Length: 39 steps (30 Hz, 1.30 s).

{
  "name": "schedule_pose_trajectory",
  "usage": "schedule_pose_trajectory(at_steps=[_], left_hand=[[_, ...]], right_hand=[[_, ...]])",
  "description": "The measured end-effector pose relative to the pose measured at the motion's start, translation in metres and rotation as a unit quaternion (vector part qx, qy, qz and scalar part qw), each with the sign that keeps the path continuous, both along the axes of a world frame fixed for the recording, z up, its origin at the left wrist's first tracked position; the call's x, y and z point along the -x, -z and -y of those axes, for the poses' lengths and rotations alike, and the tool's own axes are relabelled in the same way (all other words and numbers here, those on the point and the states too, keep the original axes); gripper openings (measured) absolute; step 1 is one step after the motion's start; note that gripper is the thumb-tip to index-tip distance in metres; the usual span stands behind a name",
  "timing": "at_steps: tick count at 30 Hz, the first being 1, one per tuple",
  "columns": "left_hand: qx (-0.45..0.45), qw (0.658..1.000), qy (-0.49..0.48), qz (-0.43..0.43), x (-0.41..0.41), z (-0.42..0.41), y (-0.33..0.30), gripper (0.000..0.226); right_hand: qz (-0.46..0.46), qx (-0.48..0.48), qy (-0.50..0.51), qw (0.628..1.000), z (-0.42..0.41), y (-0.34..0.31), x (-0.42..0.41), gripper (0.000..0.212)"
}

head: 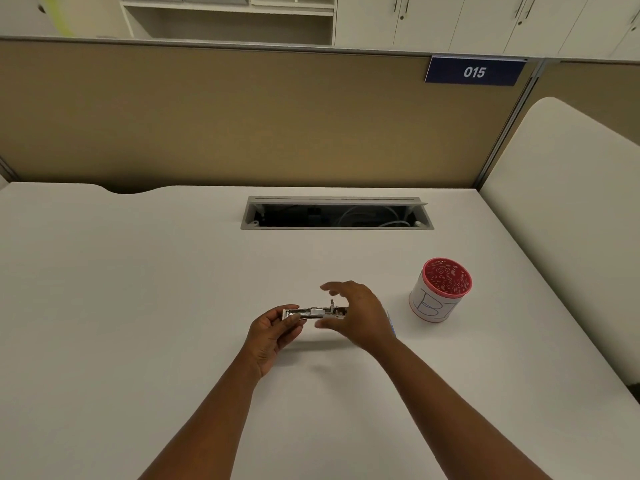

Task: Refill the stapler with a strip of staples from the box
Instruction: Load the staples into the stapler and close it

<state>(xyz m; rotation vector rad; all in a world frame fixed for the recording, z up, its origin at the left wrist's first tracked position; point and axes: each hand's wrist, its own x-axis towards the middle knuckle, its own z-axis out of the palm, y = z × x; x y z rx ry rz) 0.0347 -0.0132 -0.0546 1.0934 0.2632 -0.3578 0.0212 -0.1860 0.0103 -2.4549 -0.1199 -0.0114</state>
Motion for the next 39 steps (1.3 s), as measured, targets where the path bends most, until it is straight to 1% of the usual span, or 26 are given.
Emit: schedule_pose_trajectory(at_steps=[1, 2, 3, 5, 7, 10, 15, 18, 23, 27, 31, 33, 36, 39], left_hand=[[0.006, 1.0, -0.003, -0.003, 0.0, 0.0, 0.0, 0.018], [0.012, 1.0, -0.004, -0.006, -0.001, 0.0, 0.0, 0.018], [0.019, 1.0, -0.005, -0.008, -0.001, 0.0, 0.0, 0.018], [0.03, 0.999, -0.001, -0.013, 0.0, 0.001, 0.001, 0.018], [0.035, 0.999, 0.009, -0.02, 0.0, 0.003, 0.001, 0.018], [0.025, 0.999, 0.031, -0.033, 0.001, 0.004, 0.001, 0.017], [0.007, 0.996, 0.067, -0.055, 0.001, 0.005, 0.003, 0.014], [0.004, 0.995, 0.08, -0.059, 0.002, 0.006, 0.003, 0.015], [-0.018, 0.991, 0.117, -0.058, 0.003, 0.006, 0.005, 0.018], [-0.046, 0.986, 0.151, -0.054, 0.004, 0.007, 0.006, 0.019], [-0.038, 0.99, 0.124, -0.051, 0.002, 0.004, 0.008, 0.018], [-0.053, 0.988, 0.141, -0.047, 0.002, 0.004, 0.006, 0.017], [-0.08, 0.98, 0.18, -0.041, 0.002, 0.006, 0.004, 0.015], [-0.085, 0.978, 0.185, -0.037, 0.002, 0.009, 0.003, 0.015]], right_hand=[[-0.011, 0.044, -0.012, 0.999, 0.005, -0.002, -0.001, 0.06], [-0.019, 0.086, -0.023, 0.996, 0.01, -0.004, -0.003, 0.058], [-0.025, 0.113, -0.034, 0.993, 0.014, -0.006, -0.004, 0.051], [-0.027, 0.117, -0.045, 0.992, 0.02, -0.009, -0.005, 0.033], [-0.027, 0.108, -0.048, 0.993, 0.022, -0.014, -0.007, 0.025], [-0.029, 0.13, -0.057, 0.99, 0.023, -0.023, -0.01, 0.024], [-0.028, 0.231, -0.093, 0.968, 0.021, -0.034, -0.016, 0.026], [-0.024, 0.269, -0.104, 0.957, 0.018, -0.037, -0.019, 0.026], [-0.028, 0.302, -0.119, 0.946, 0.016, -0.039, -0.019, 0.026], [-0.014, 0.327, -0.131, 0.936, 0.014, -0.039, -0.019, 0.025], [-0.017, 0.308, -0.135, 0.942, 0.019, -0.038, -0.019, 0.026], [-0.017, 0.296, -0.143, 0.944, 0.021, -0.038, -0.019, 0.026], [-0.005, 0.311, -0.153, 0.938, 0.019, -0.039, -0.018, 0.025], [0.001, 0.324, -0.154, 0.934, 0.018, -0.039, -0.019, 0.025]])
